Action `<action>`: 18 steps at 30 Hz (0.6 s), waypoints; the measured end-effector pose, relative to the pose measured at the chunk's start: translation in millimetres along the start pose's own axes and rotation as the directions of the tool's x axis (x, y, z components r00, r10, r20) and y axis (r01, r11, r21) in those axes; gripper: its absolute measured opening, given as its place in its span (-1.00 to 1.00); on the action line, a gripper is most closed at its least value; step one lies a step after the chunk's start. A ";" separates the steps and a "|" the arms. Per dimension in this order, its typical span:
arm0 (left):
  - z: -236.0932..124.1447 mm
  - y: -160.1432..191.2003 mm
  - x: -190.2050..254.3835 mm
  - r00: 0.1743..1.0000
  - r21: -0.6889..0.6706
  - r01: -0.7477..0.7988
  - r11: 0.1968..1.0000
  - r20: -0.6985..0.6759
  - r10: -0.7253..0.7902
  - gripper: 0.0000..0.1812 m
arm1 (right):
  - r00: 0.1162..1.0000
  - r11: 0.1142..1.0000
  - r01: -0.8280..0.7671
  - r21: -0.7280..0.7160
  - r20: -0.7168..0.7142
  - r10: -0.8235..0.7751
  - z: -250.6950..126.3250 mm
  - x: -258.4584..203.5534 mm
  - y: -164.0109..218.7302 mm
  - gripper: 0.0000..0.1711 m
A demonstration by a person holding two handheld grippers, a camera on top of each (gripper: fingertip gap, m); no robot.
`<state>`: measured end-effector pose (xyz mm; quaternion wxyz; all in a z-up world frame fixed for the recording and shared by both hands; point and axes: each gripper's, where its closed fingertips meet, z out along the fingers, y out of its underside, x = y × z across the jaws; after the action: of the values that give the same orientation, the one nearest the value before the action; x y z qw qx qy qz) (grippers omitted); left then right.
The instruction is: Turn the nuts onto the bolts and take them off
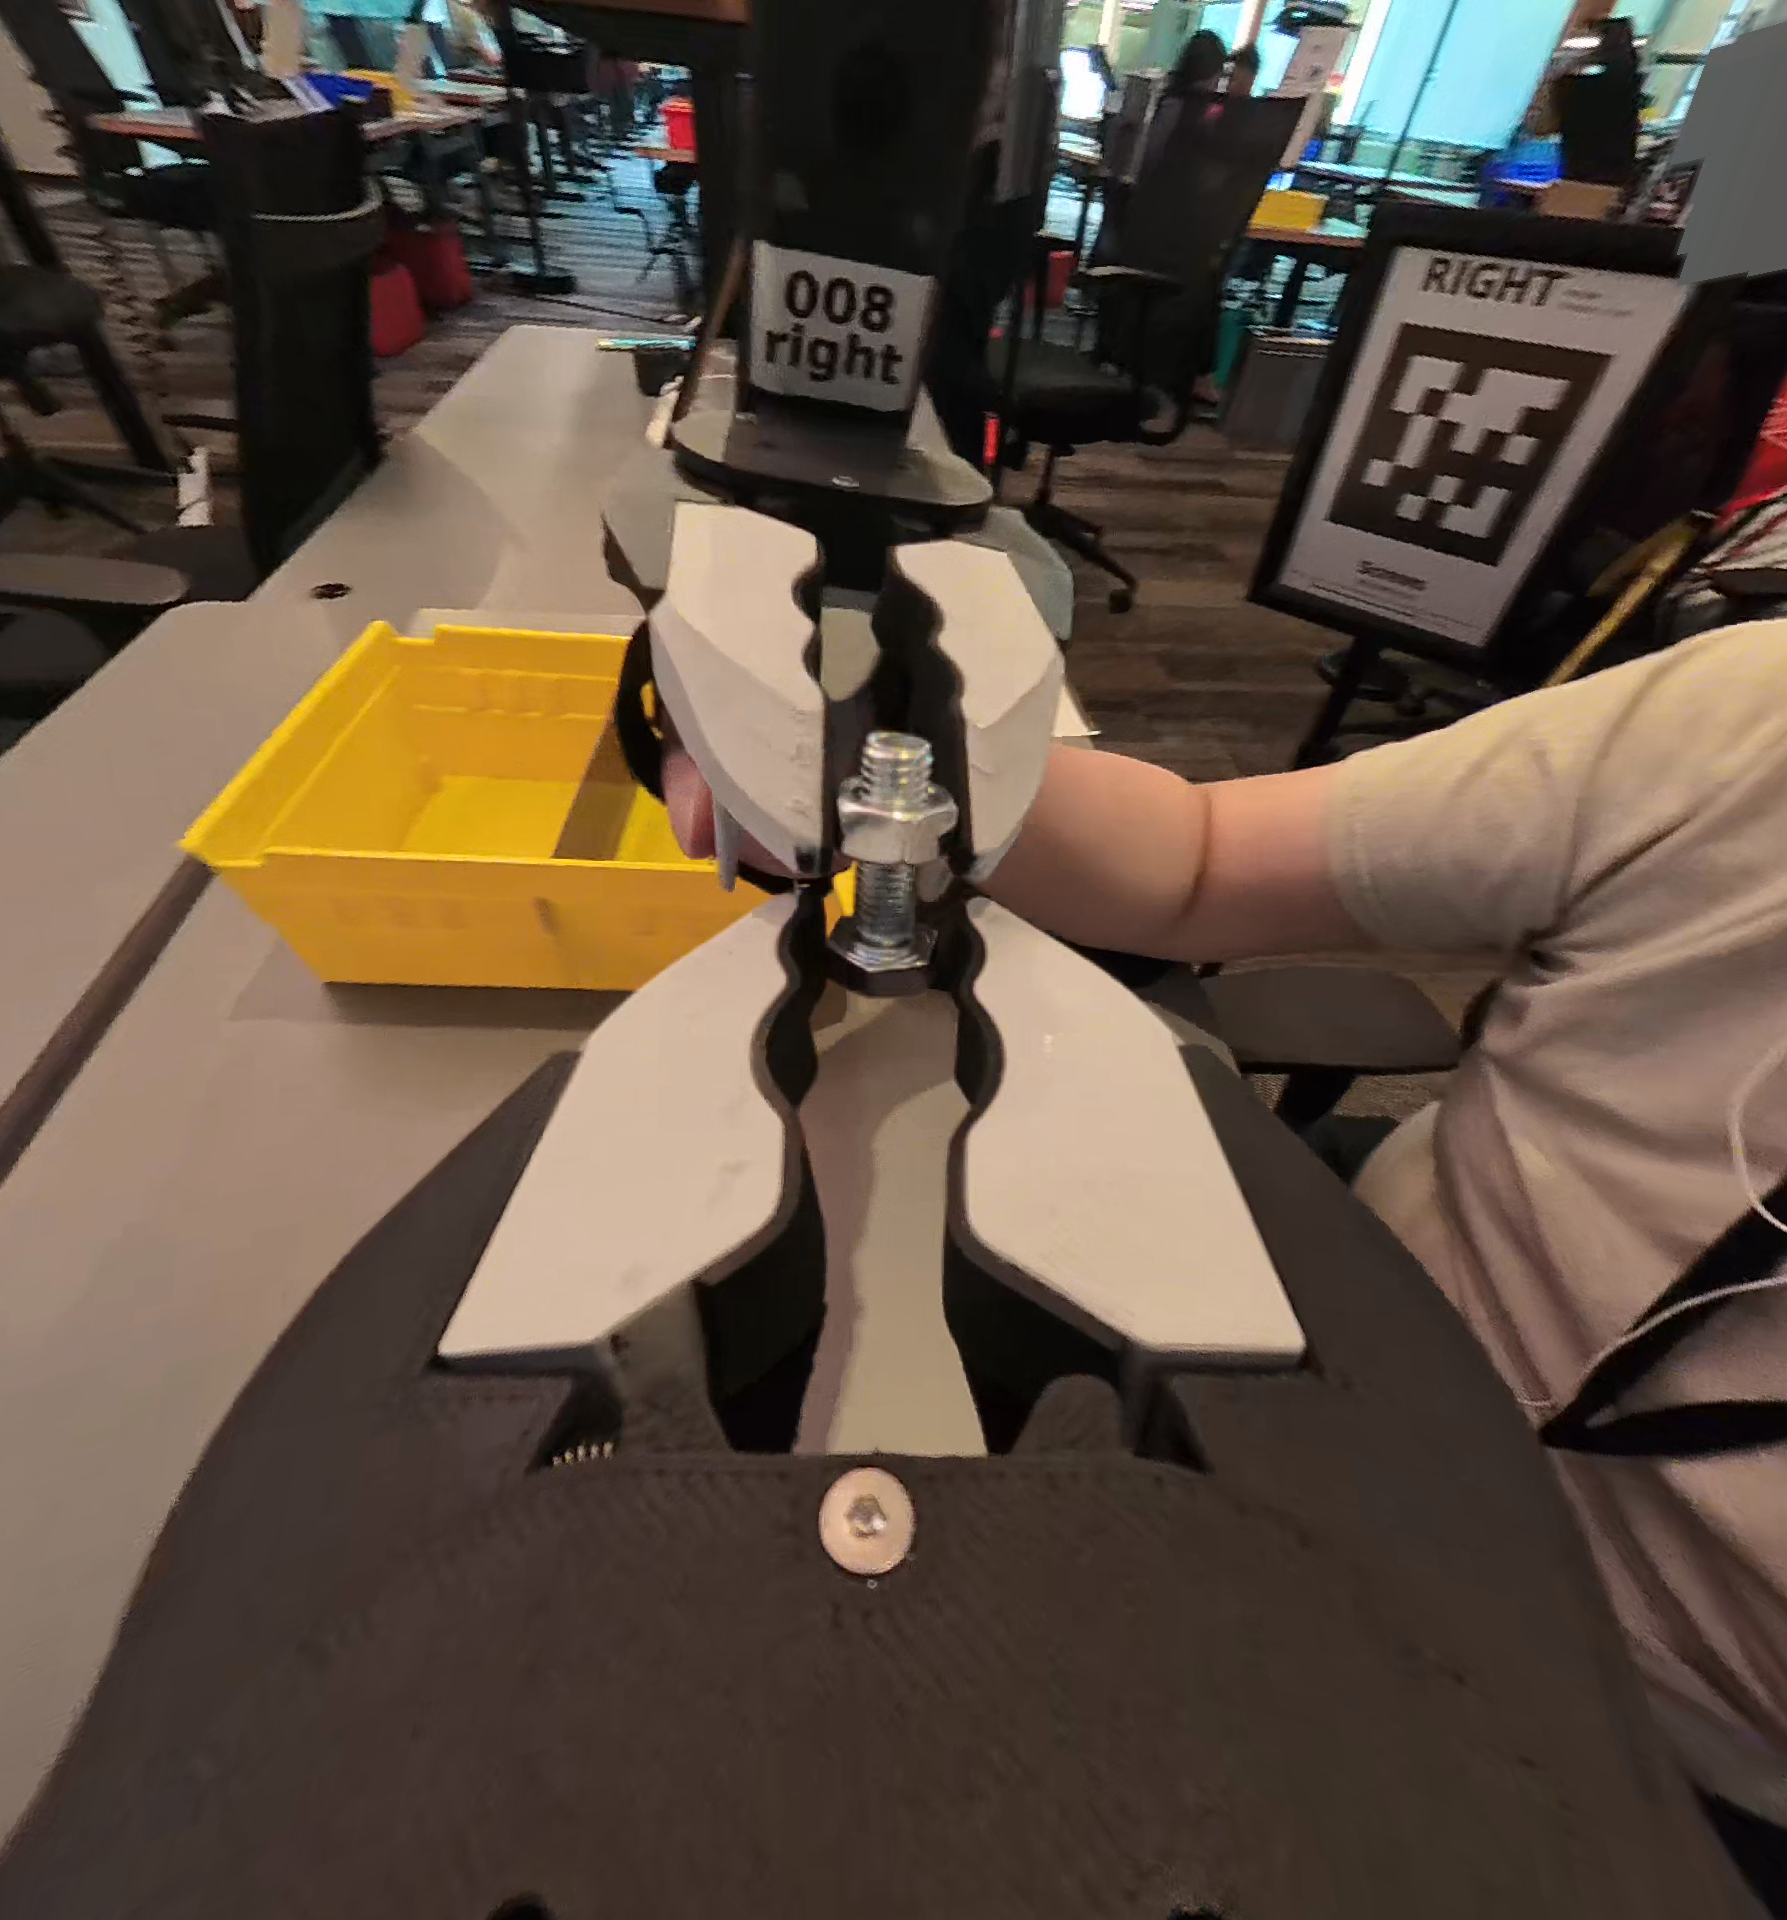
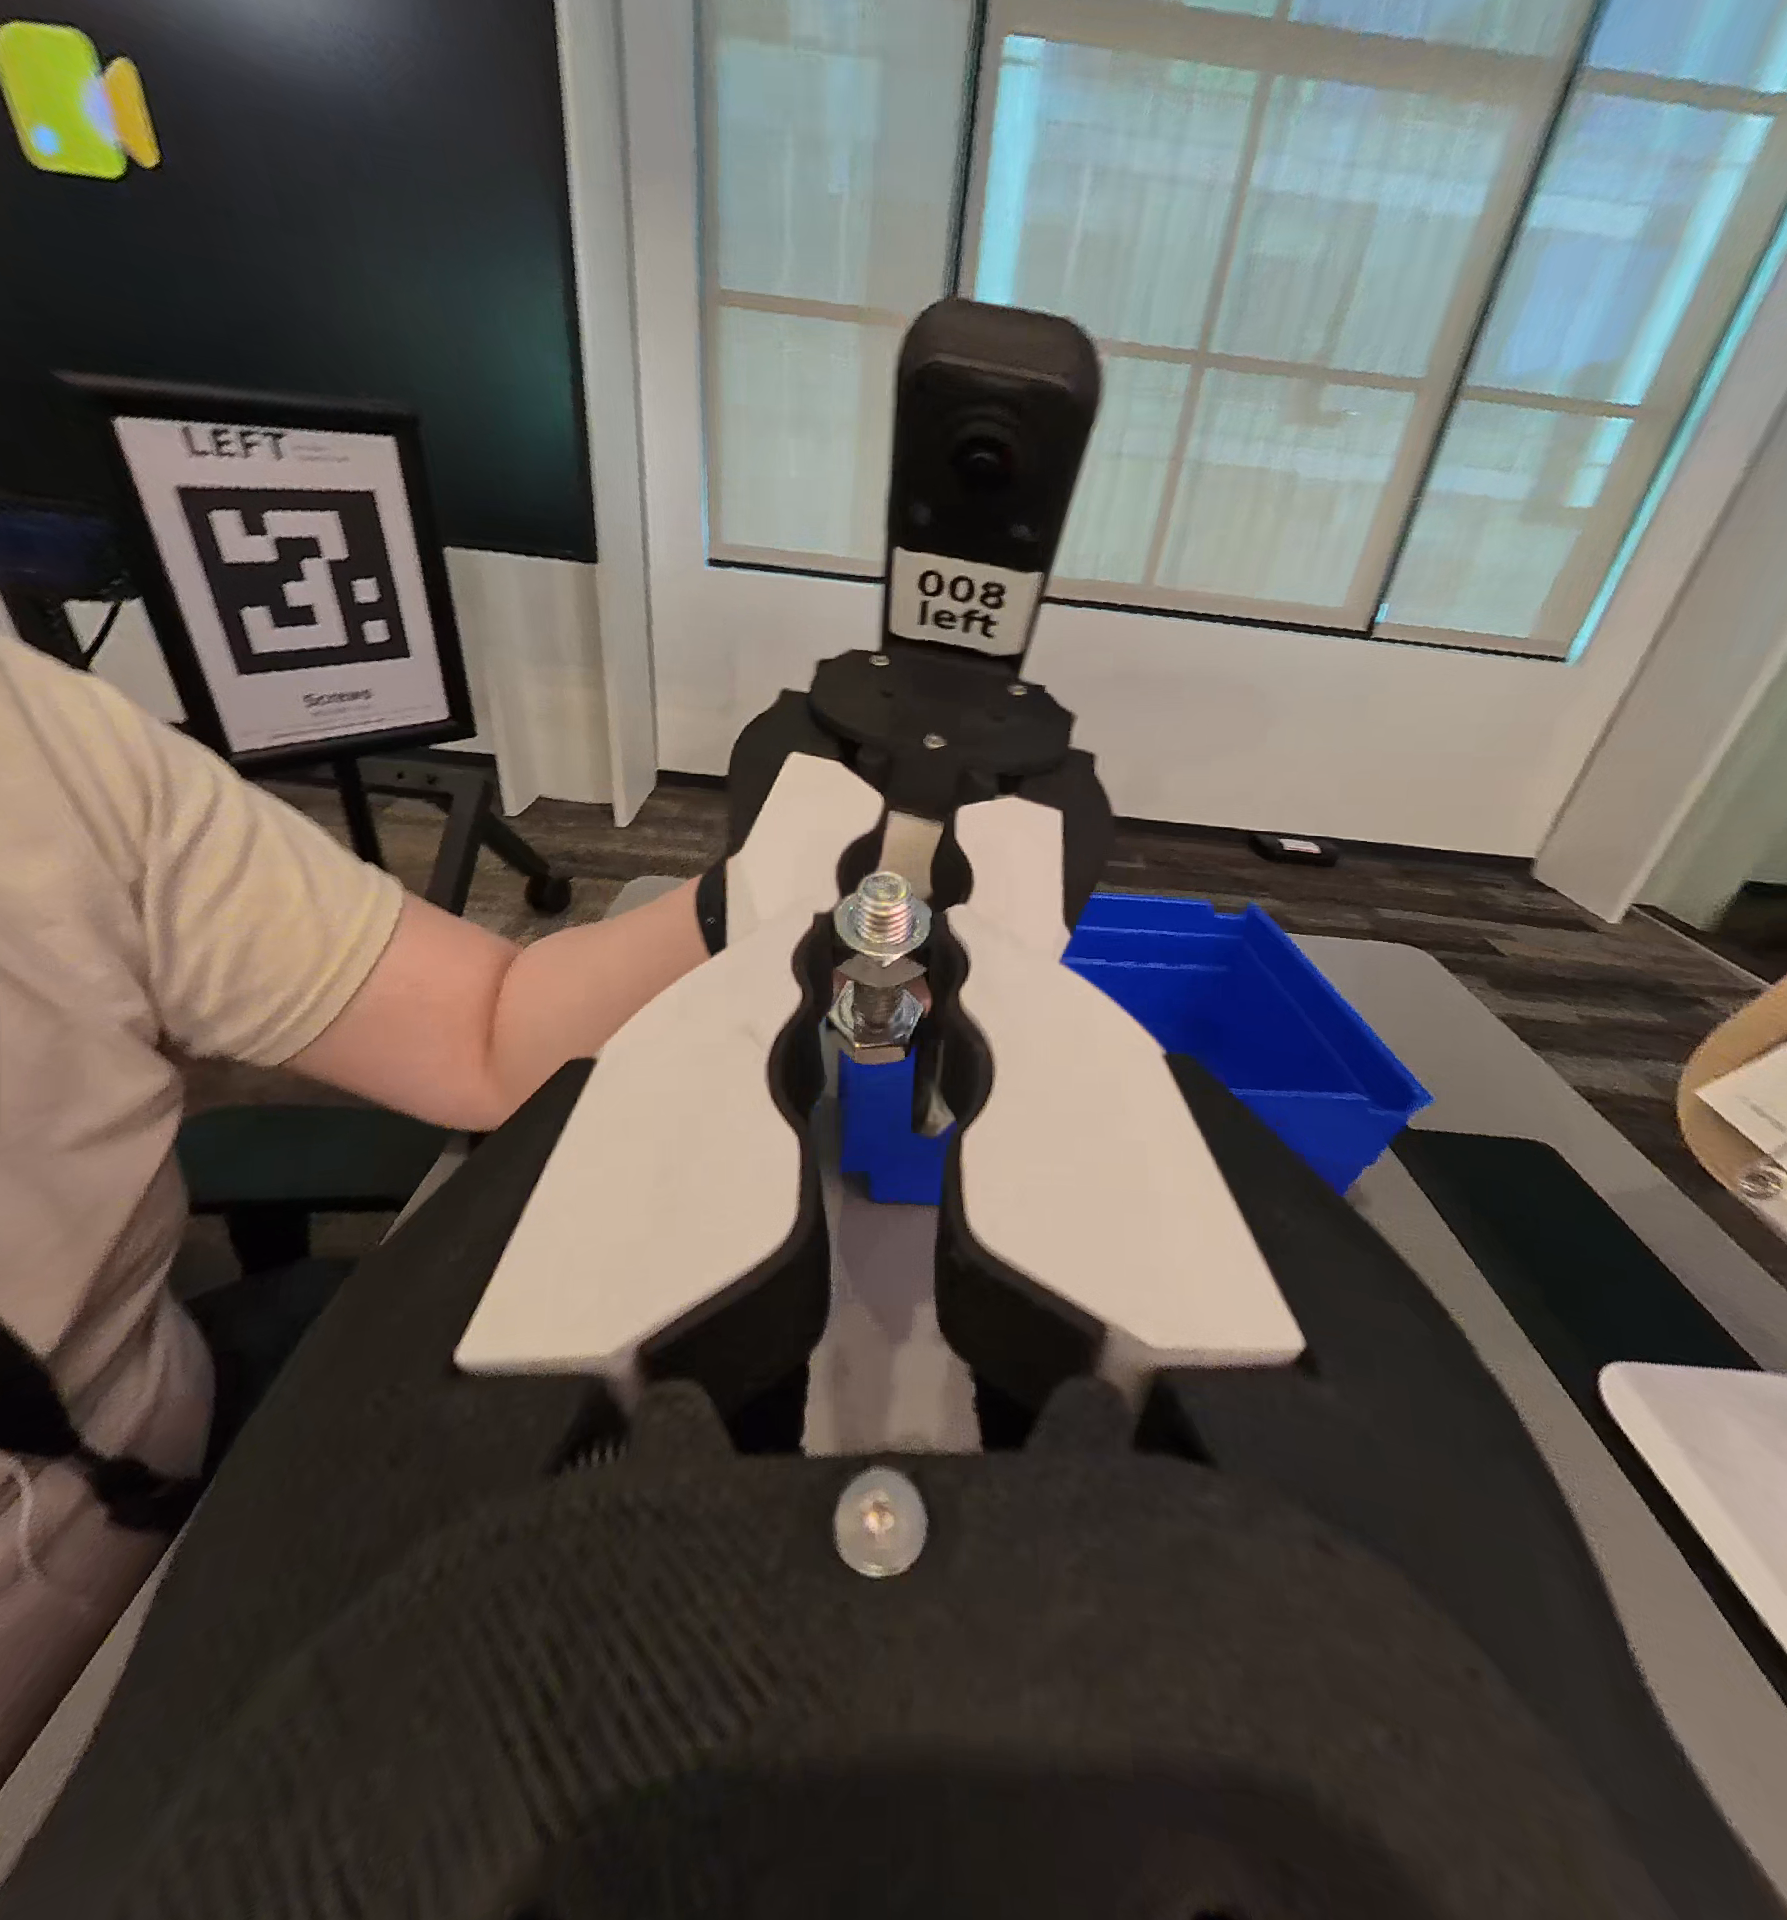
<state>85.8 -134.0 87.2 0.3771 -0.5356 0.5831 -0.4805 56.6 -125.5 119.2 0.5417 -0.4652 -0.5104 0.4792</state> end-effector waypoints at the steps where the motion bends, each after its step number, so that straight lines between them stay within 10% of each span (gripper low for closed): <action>1: 0.7 0.0 2.6 1.000 0.000 -0.004 1.000 -0.012 0.004 -0.78 | 1.000 1.000 0.016 -0.007 0.018 -0.016 0.2 -4.0 0.2 -0.78; 18: 5.5 0.1 2.9 0.992 -0.030 -0.115 0.993 0.046 0.116 -0.80 | 0.998 0.998 0.058 -0.017 0.024 -0.058 -7.1 -7.5 -2.4 -0.78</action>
<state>90.6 -137.8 85.9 0.4107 -0.5173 0.6104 -0.4372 63.6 -133.3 120.5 0.5450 -0.4493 -0.5343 0.4642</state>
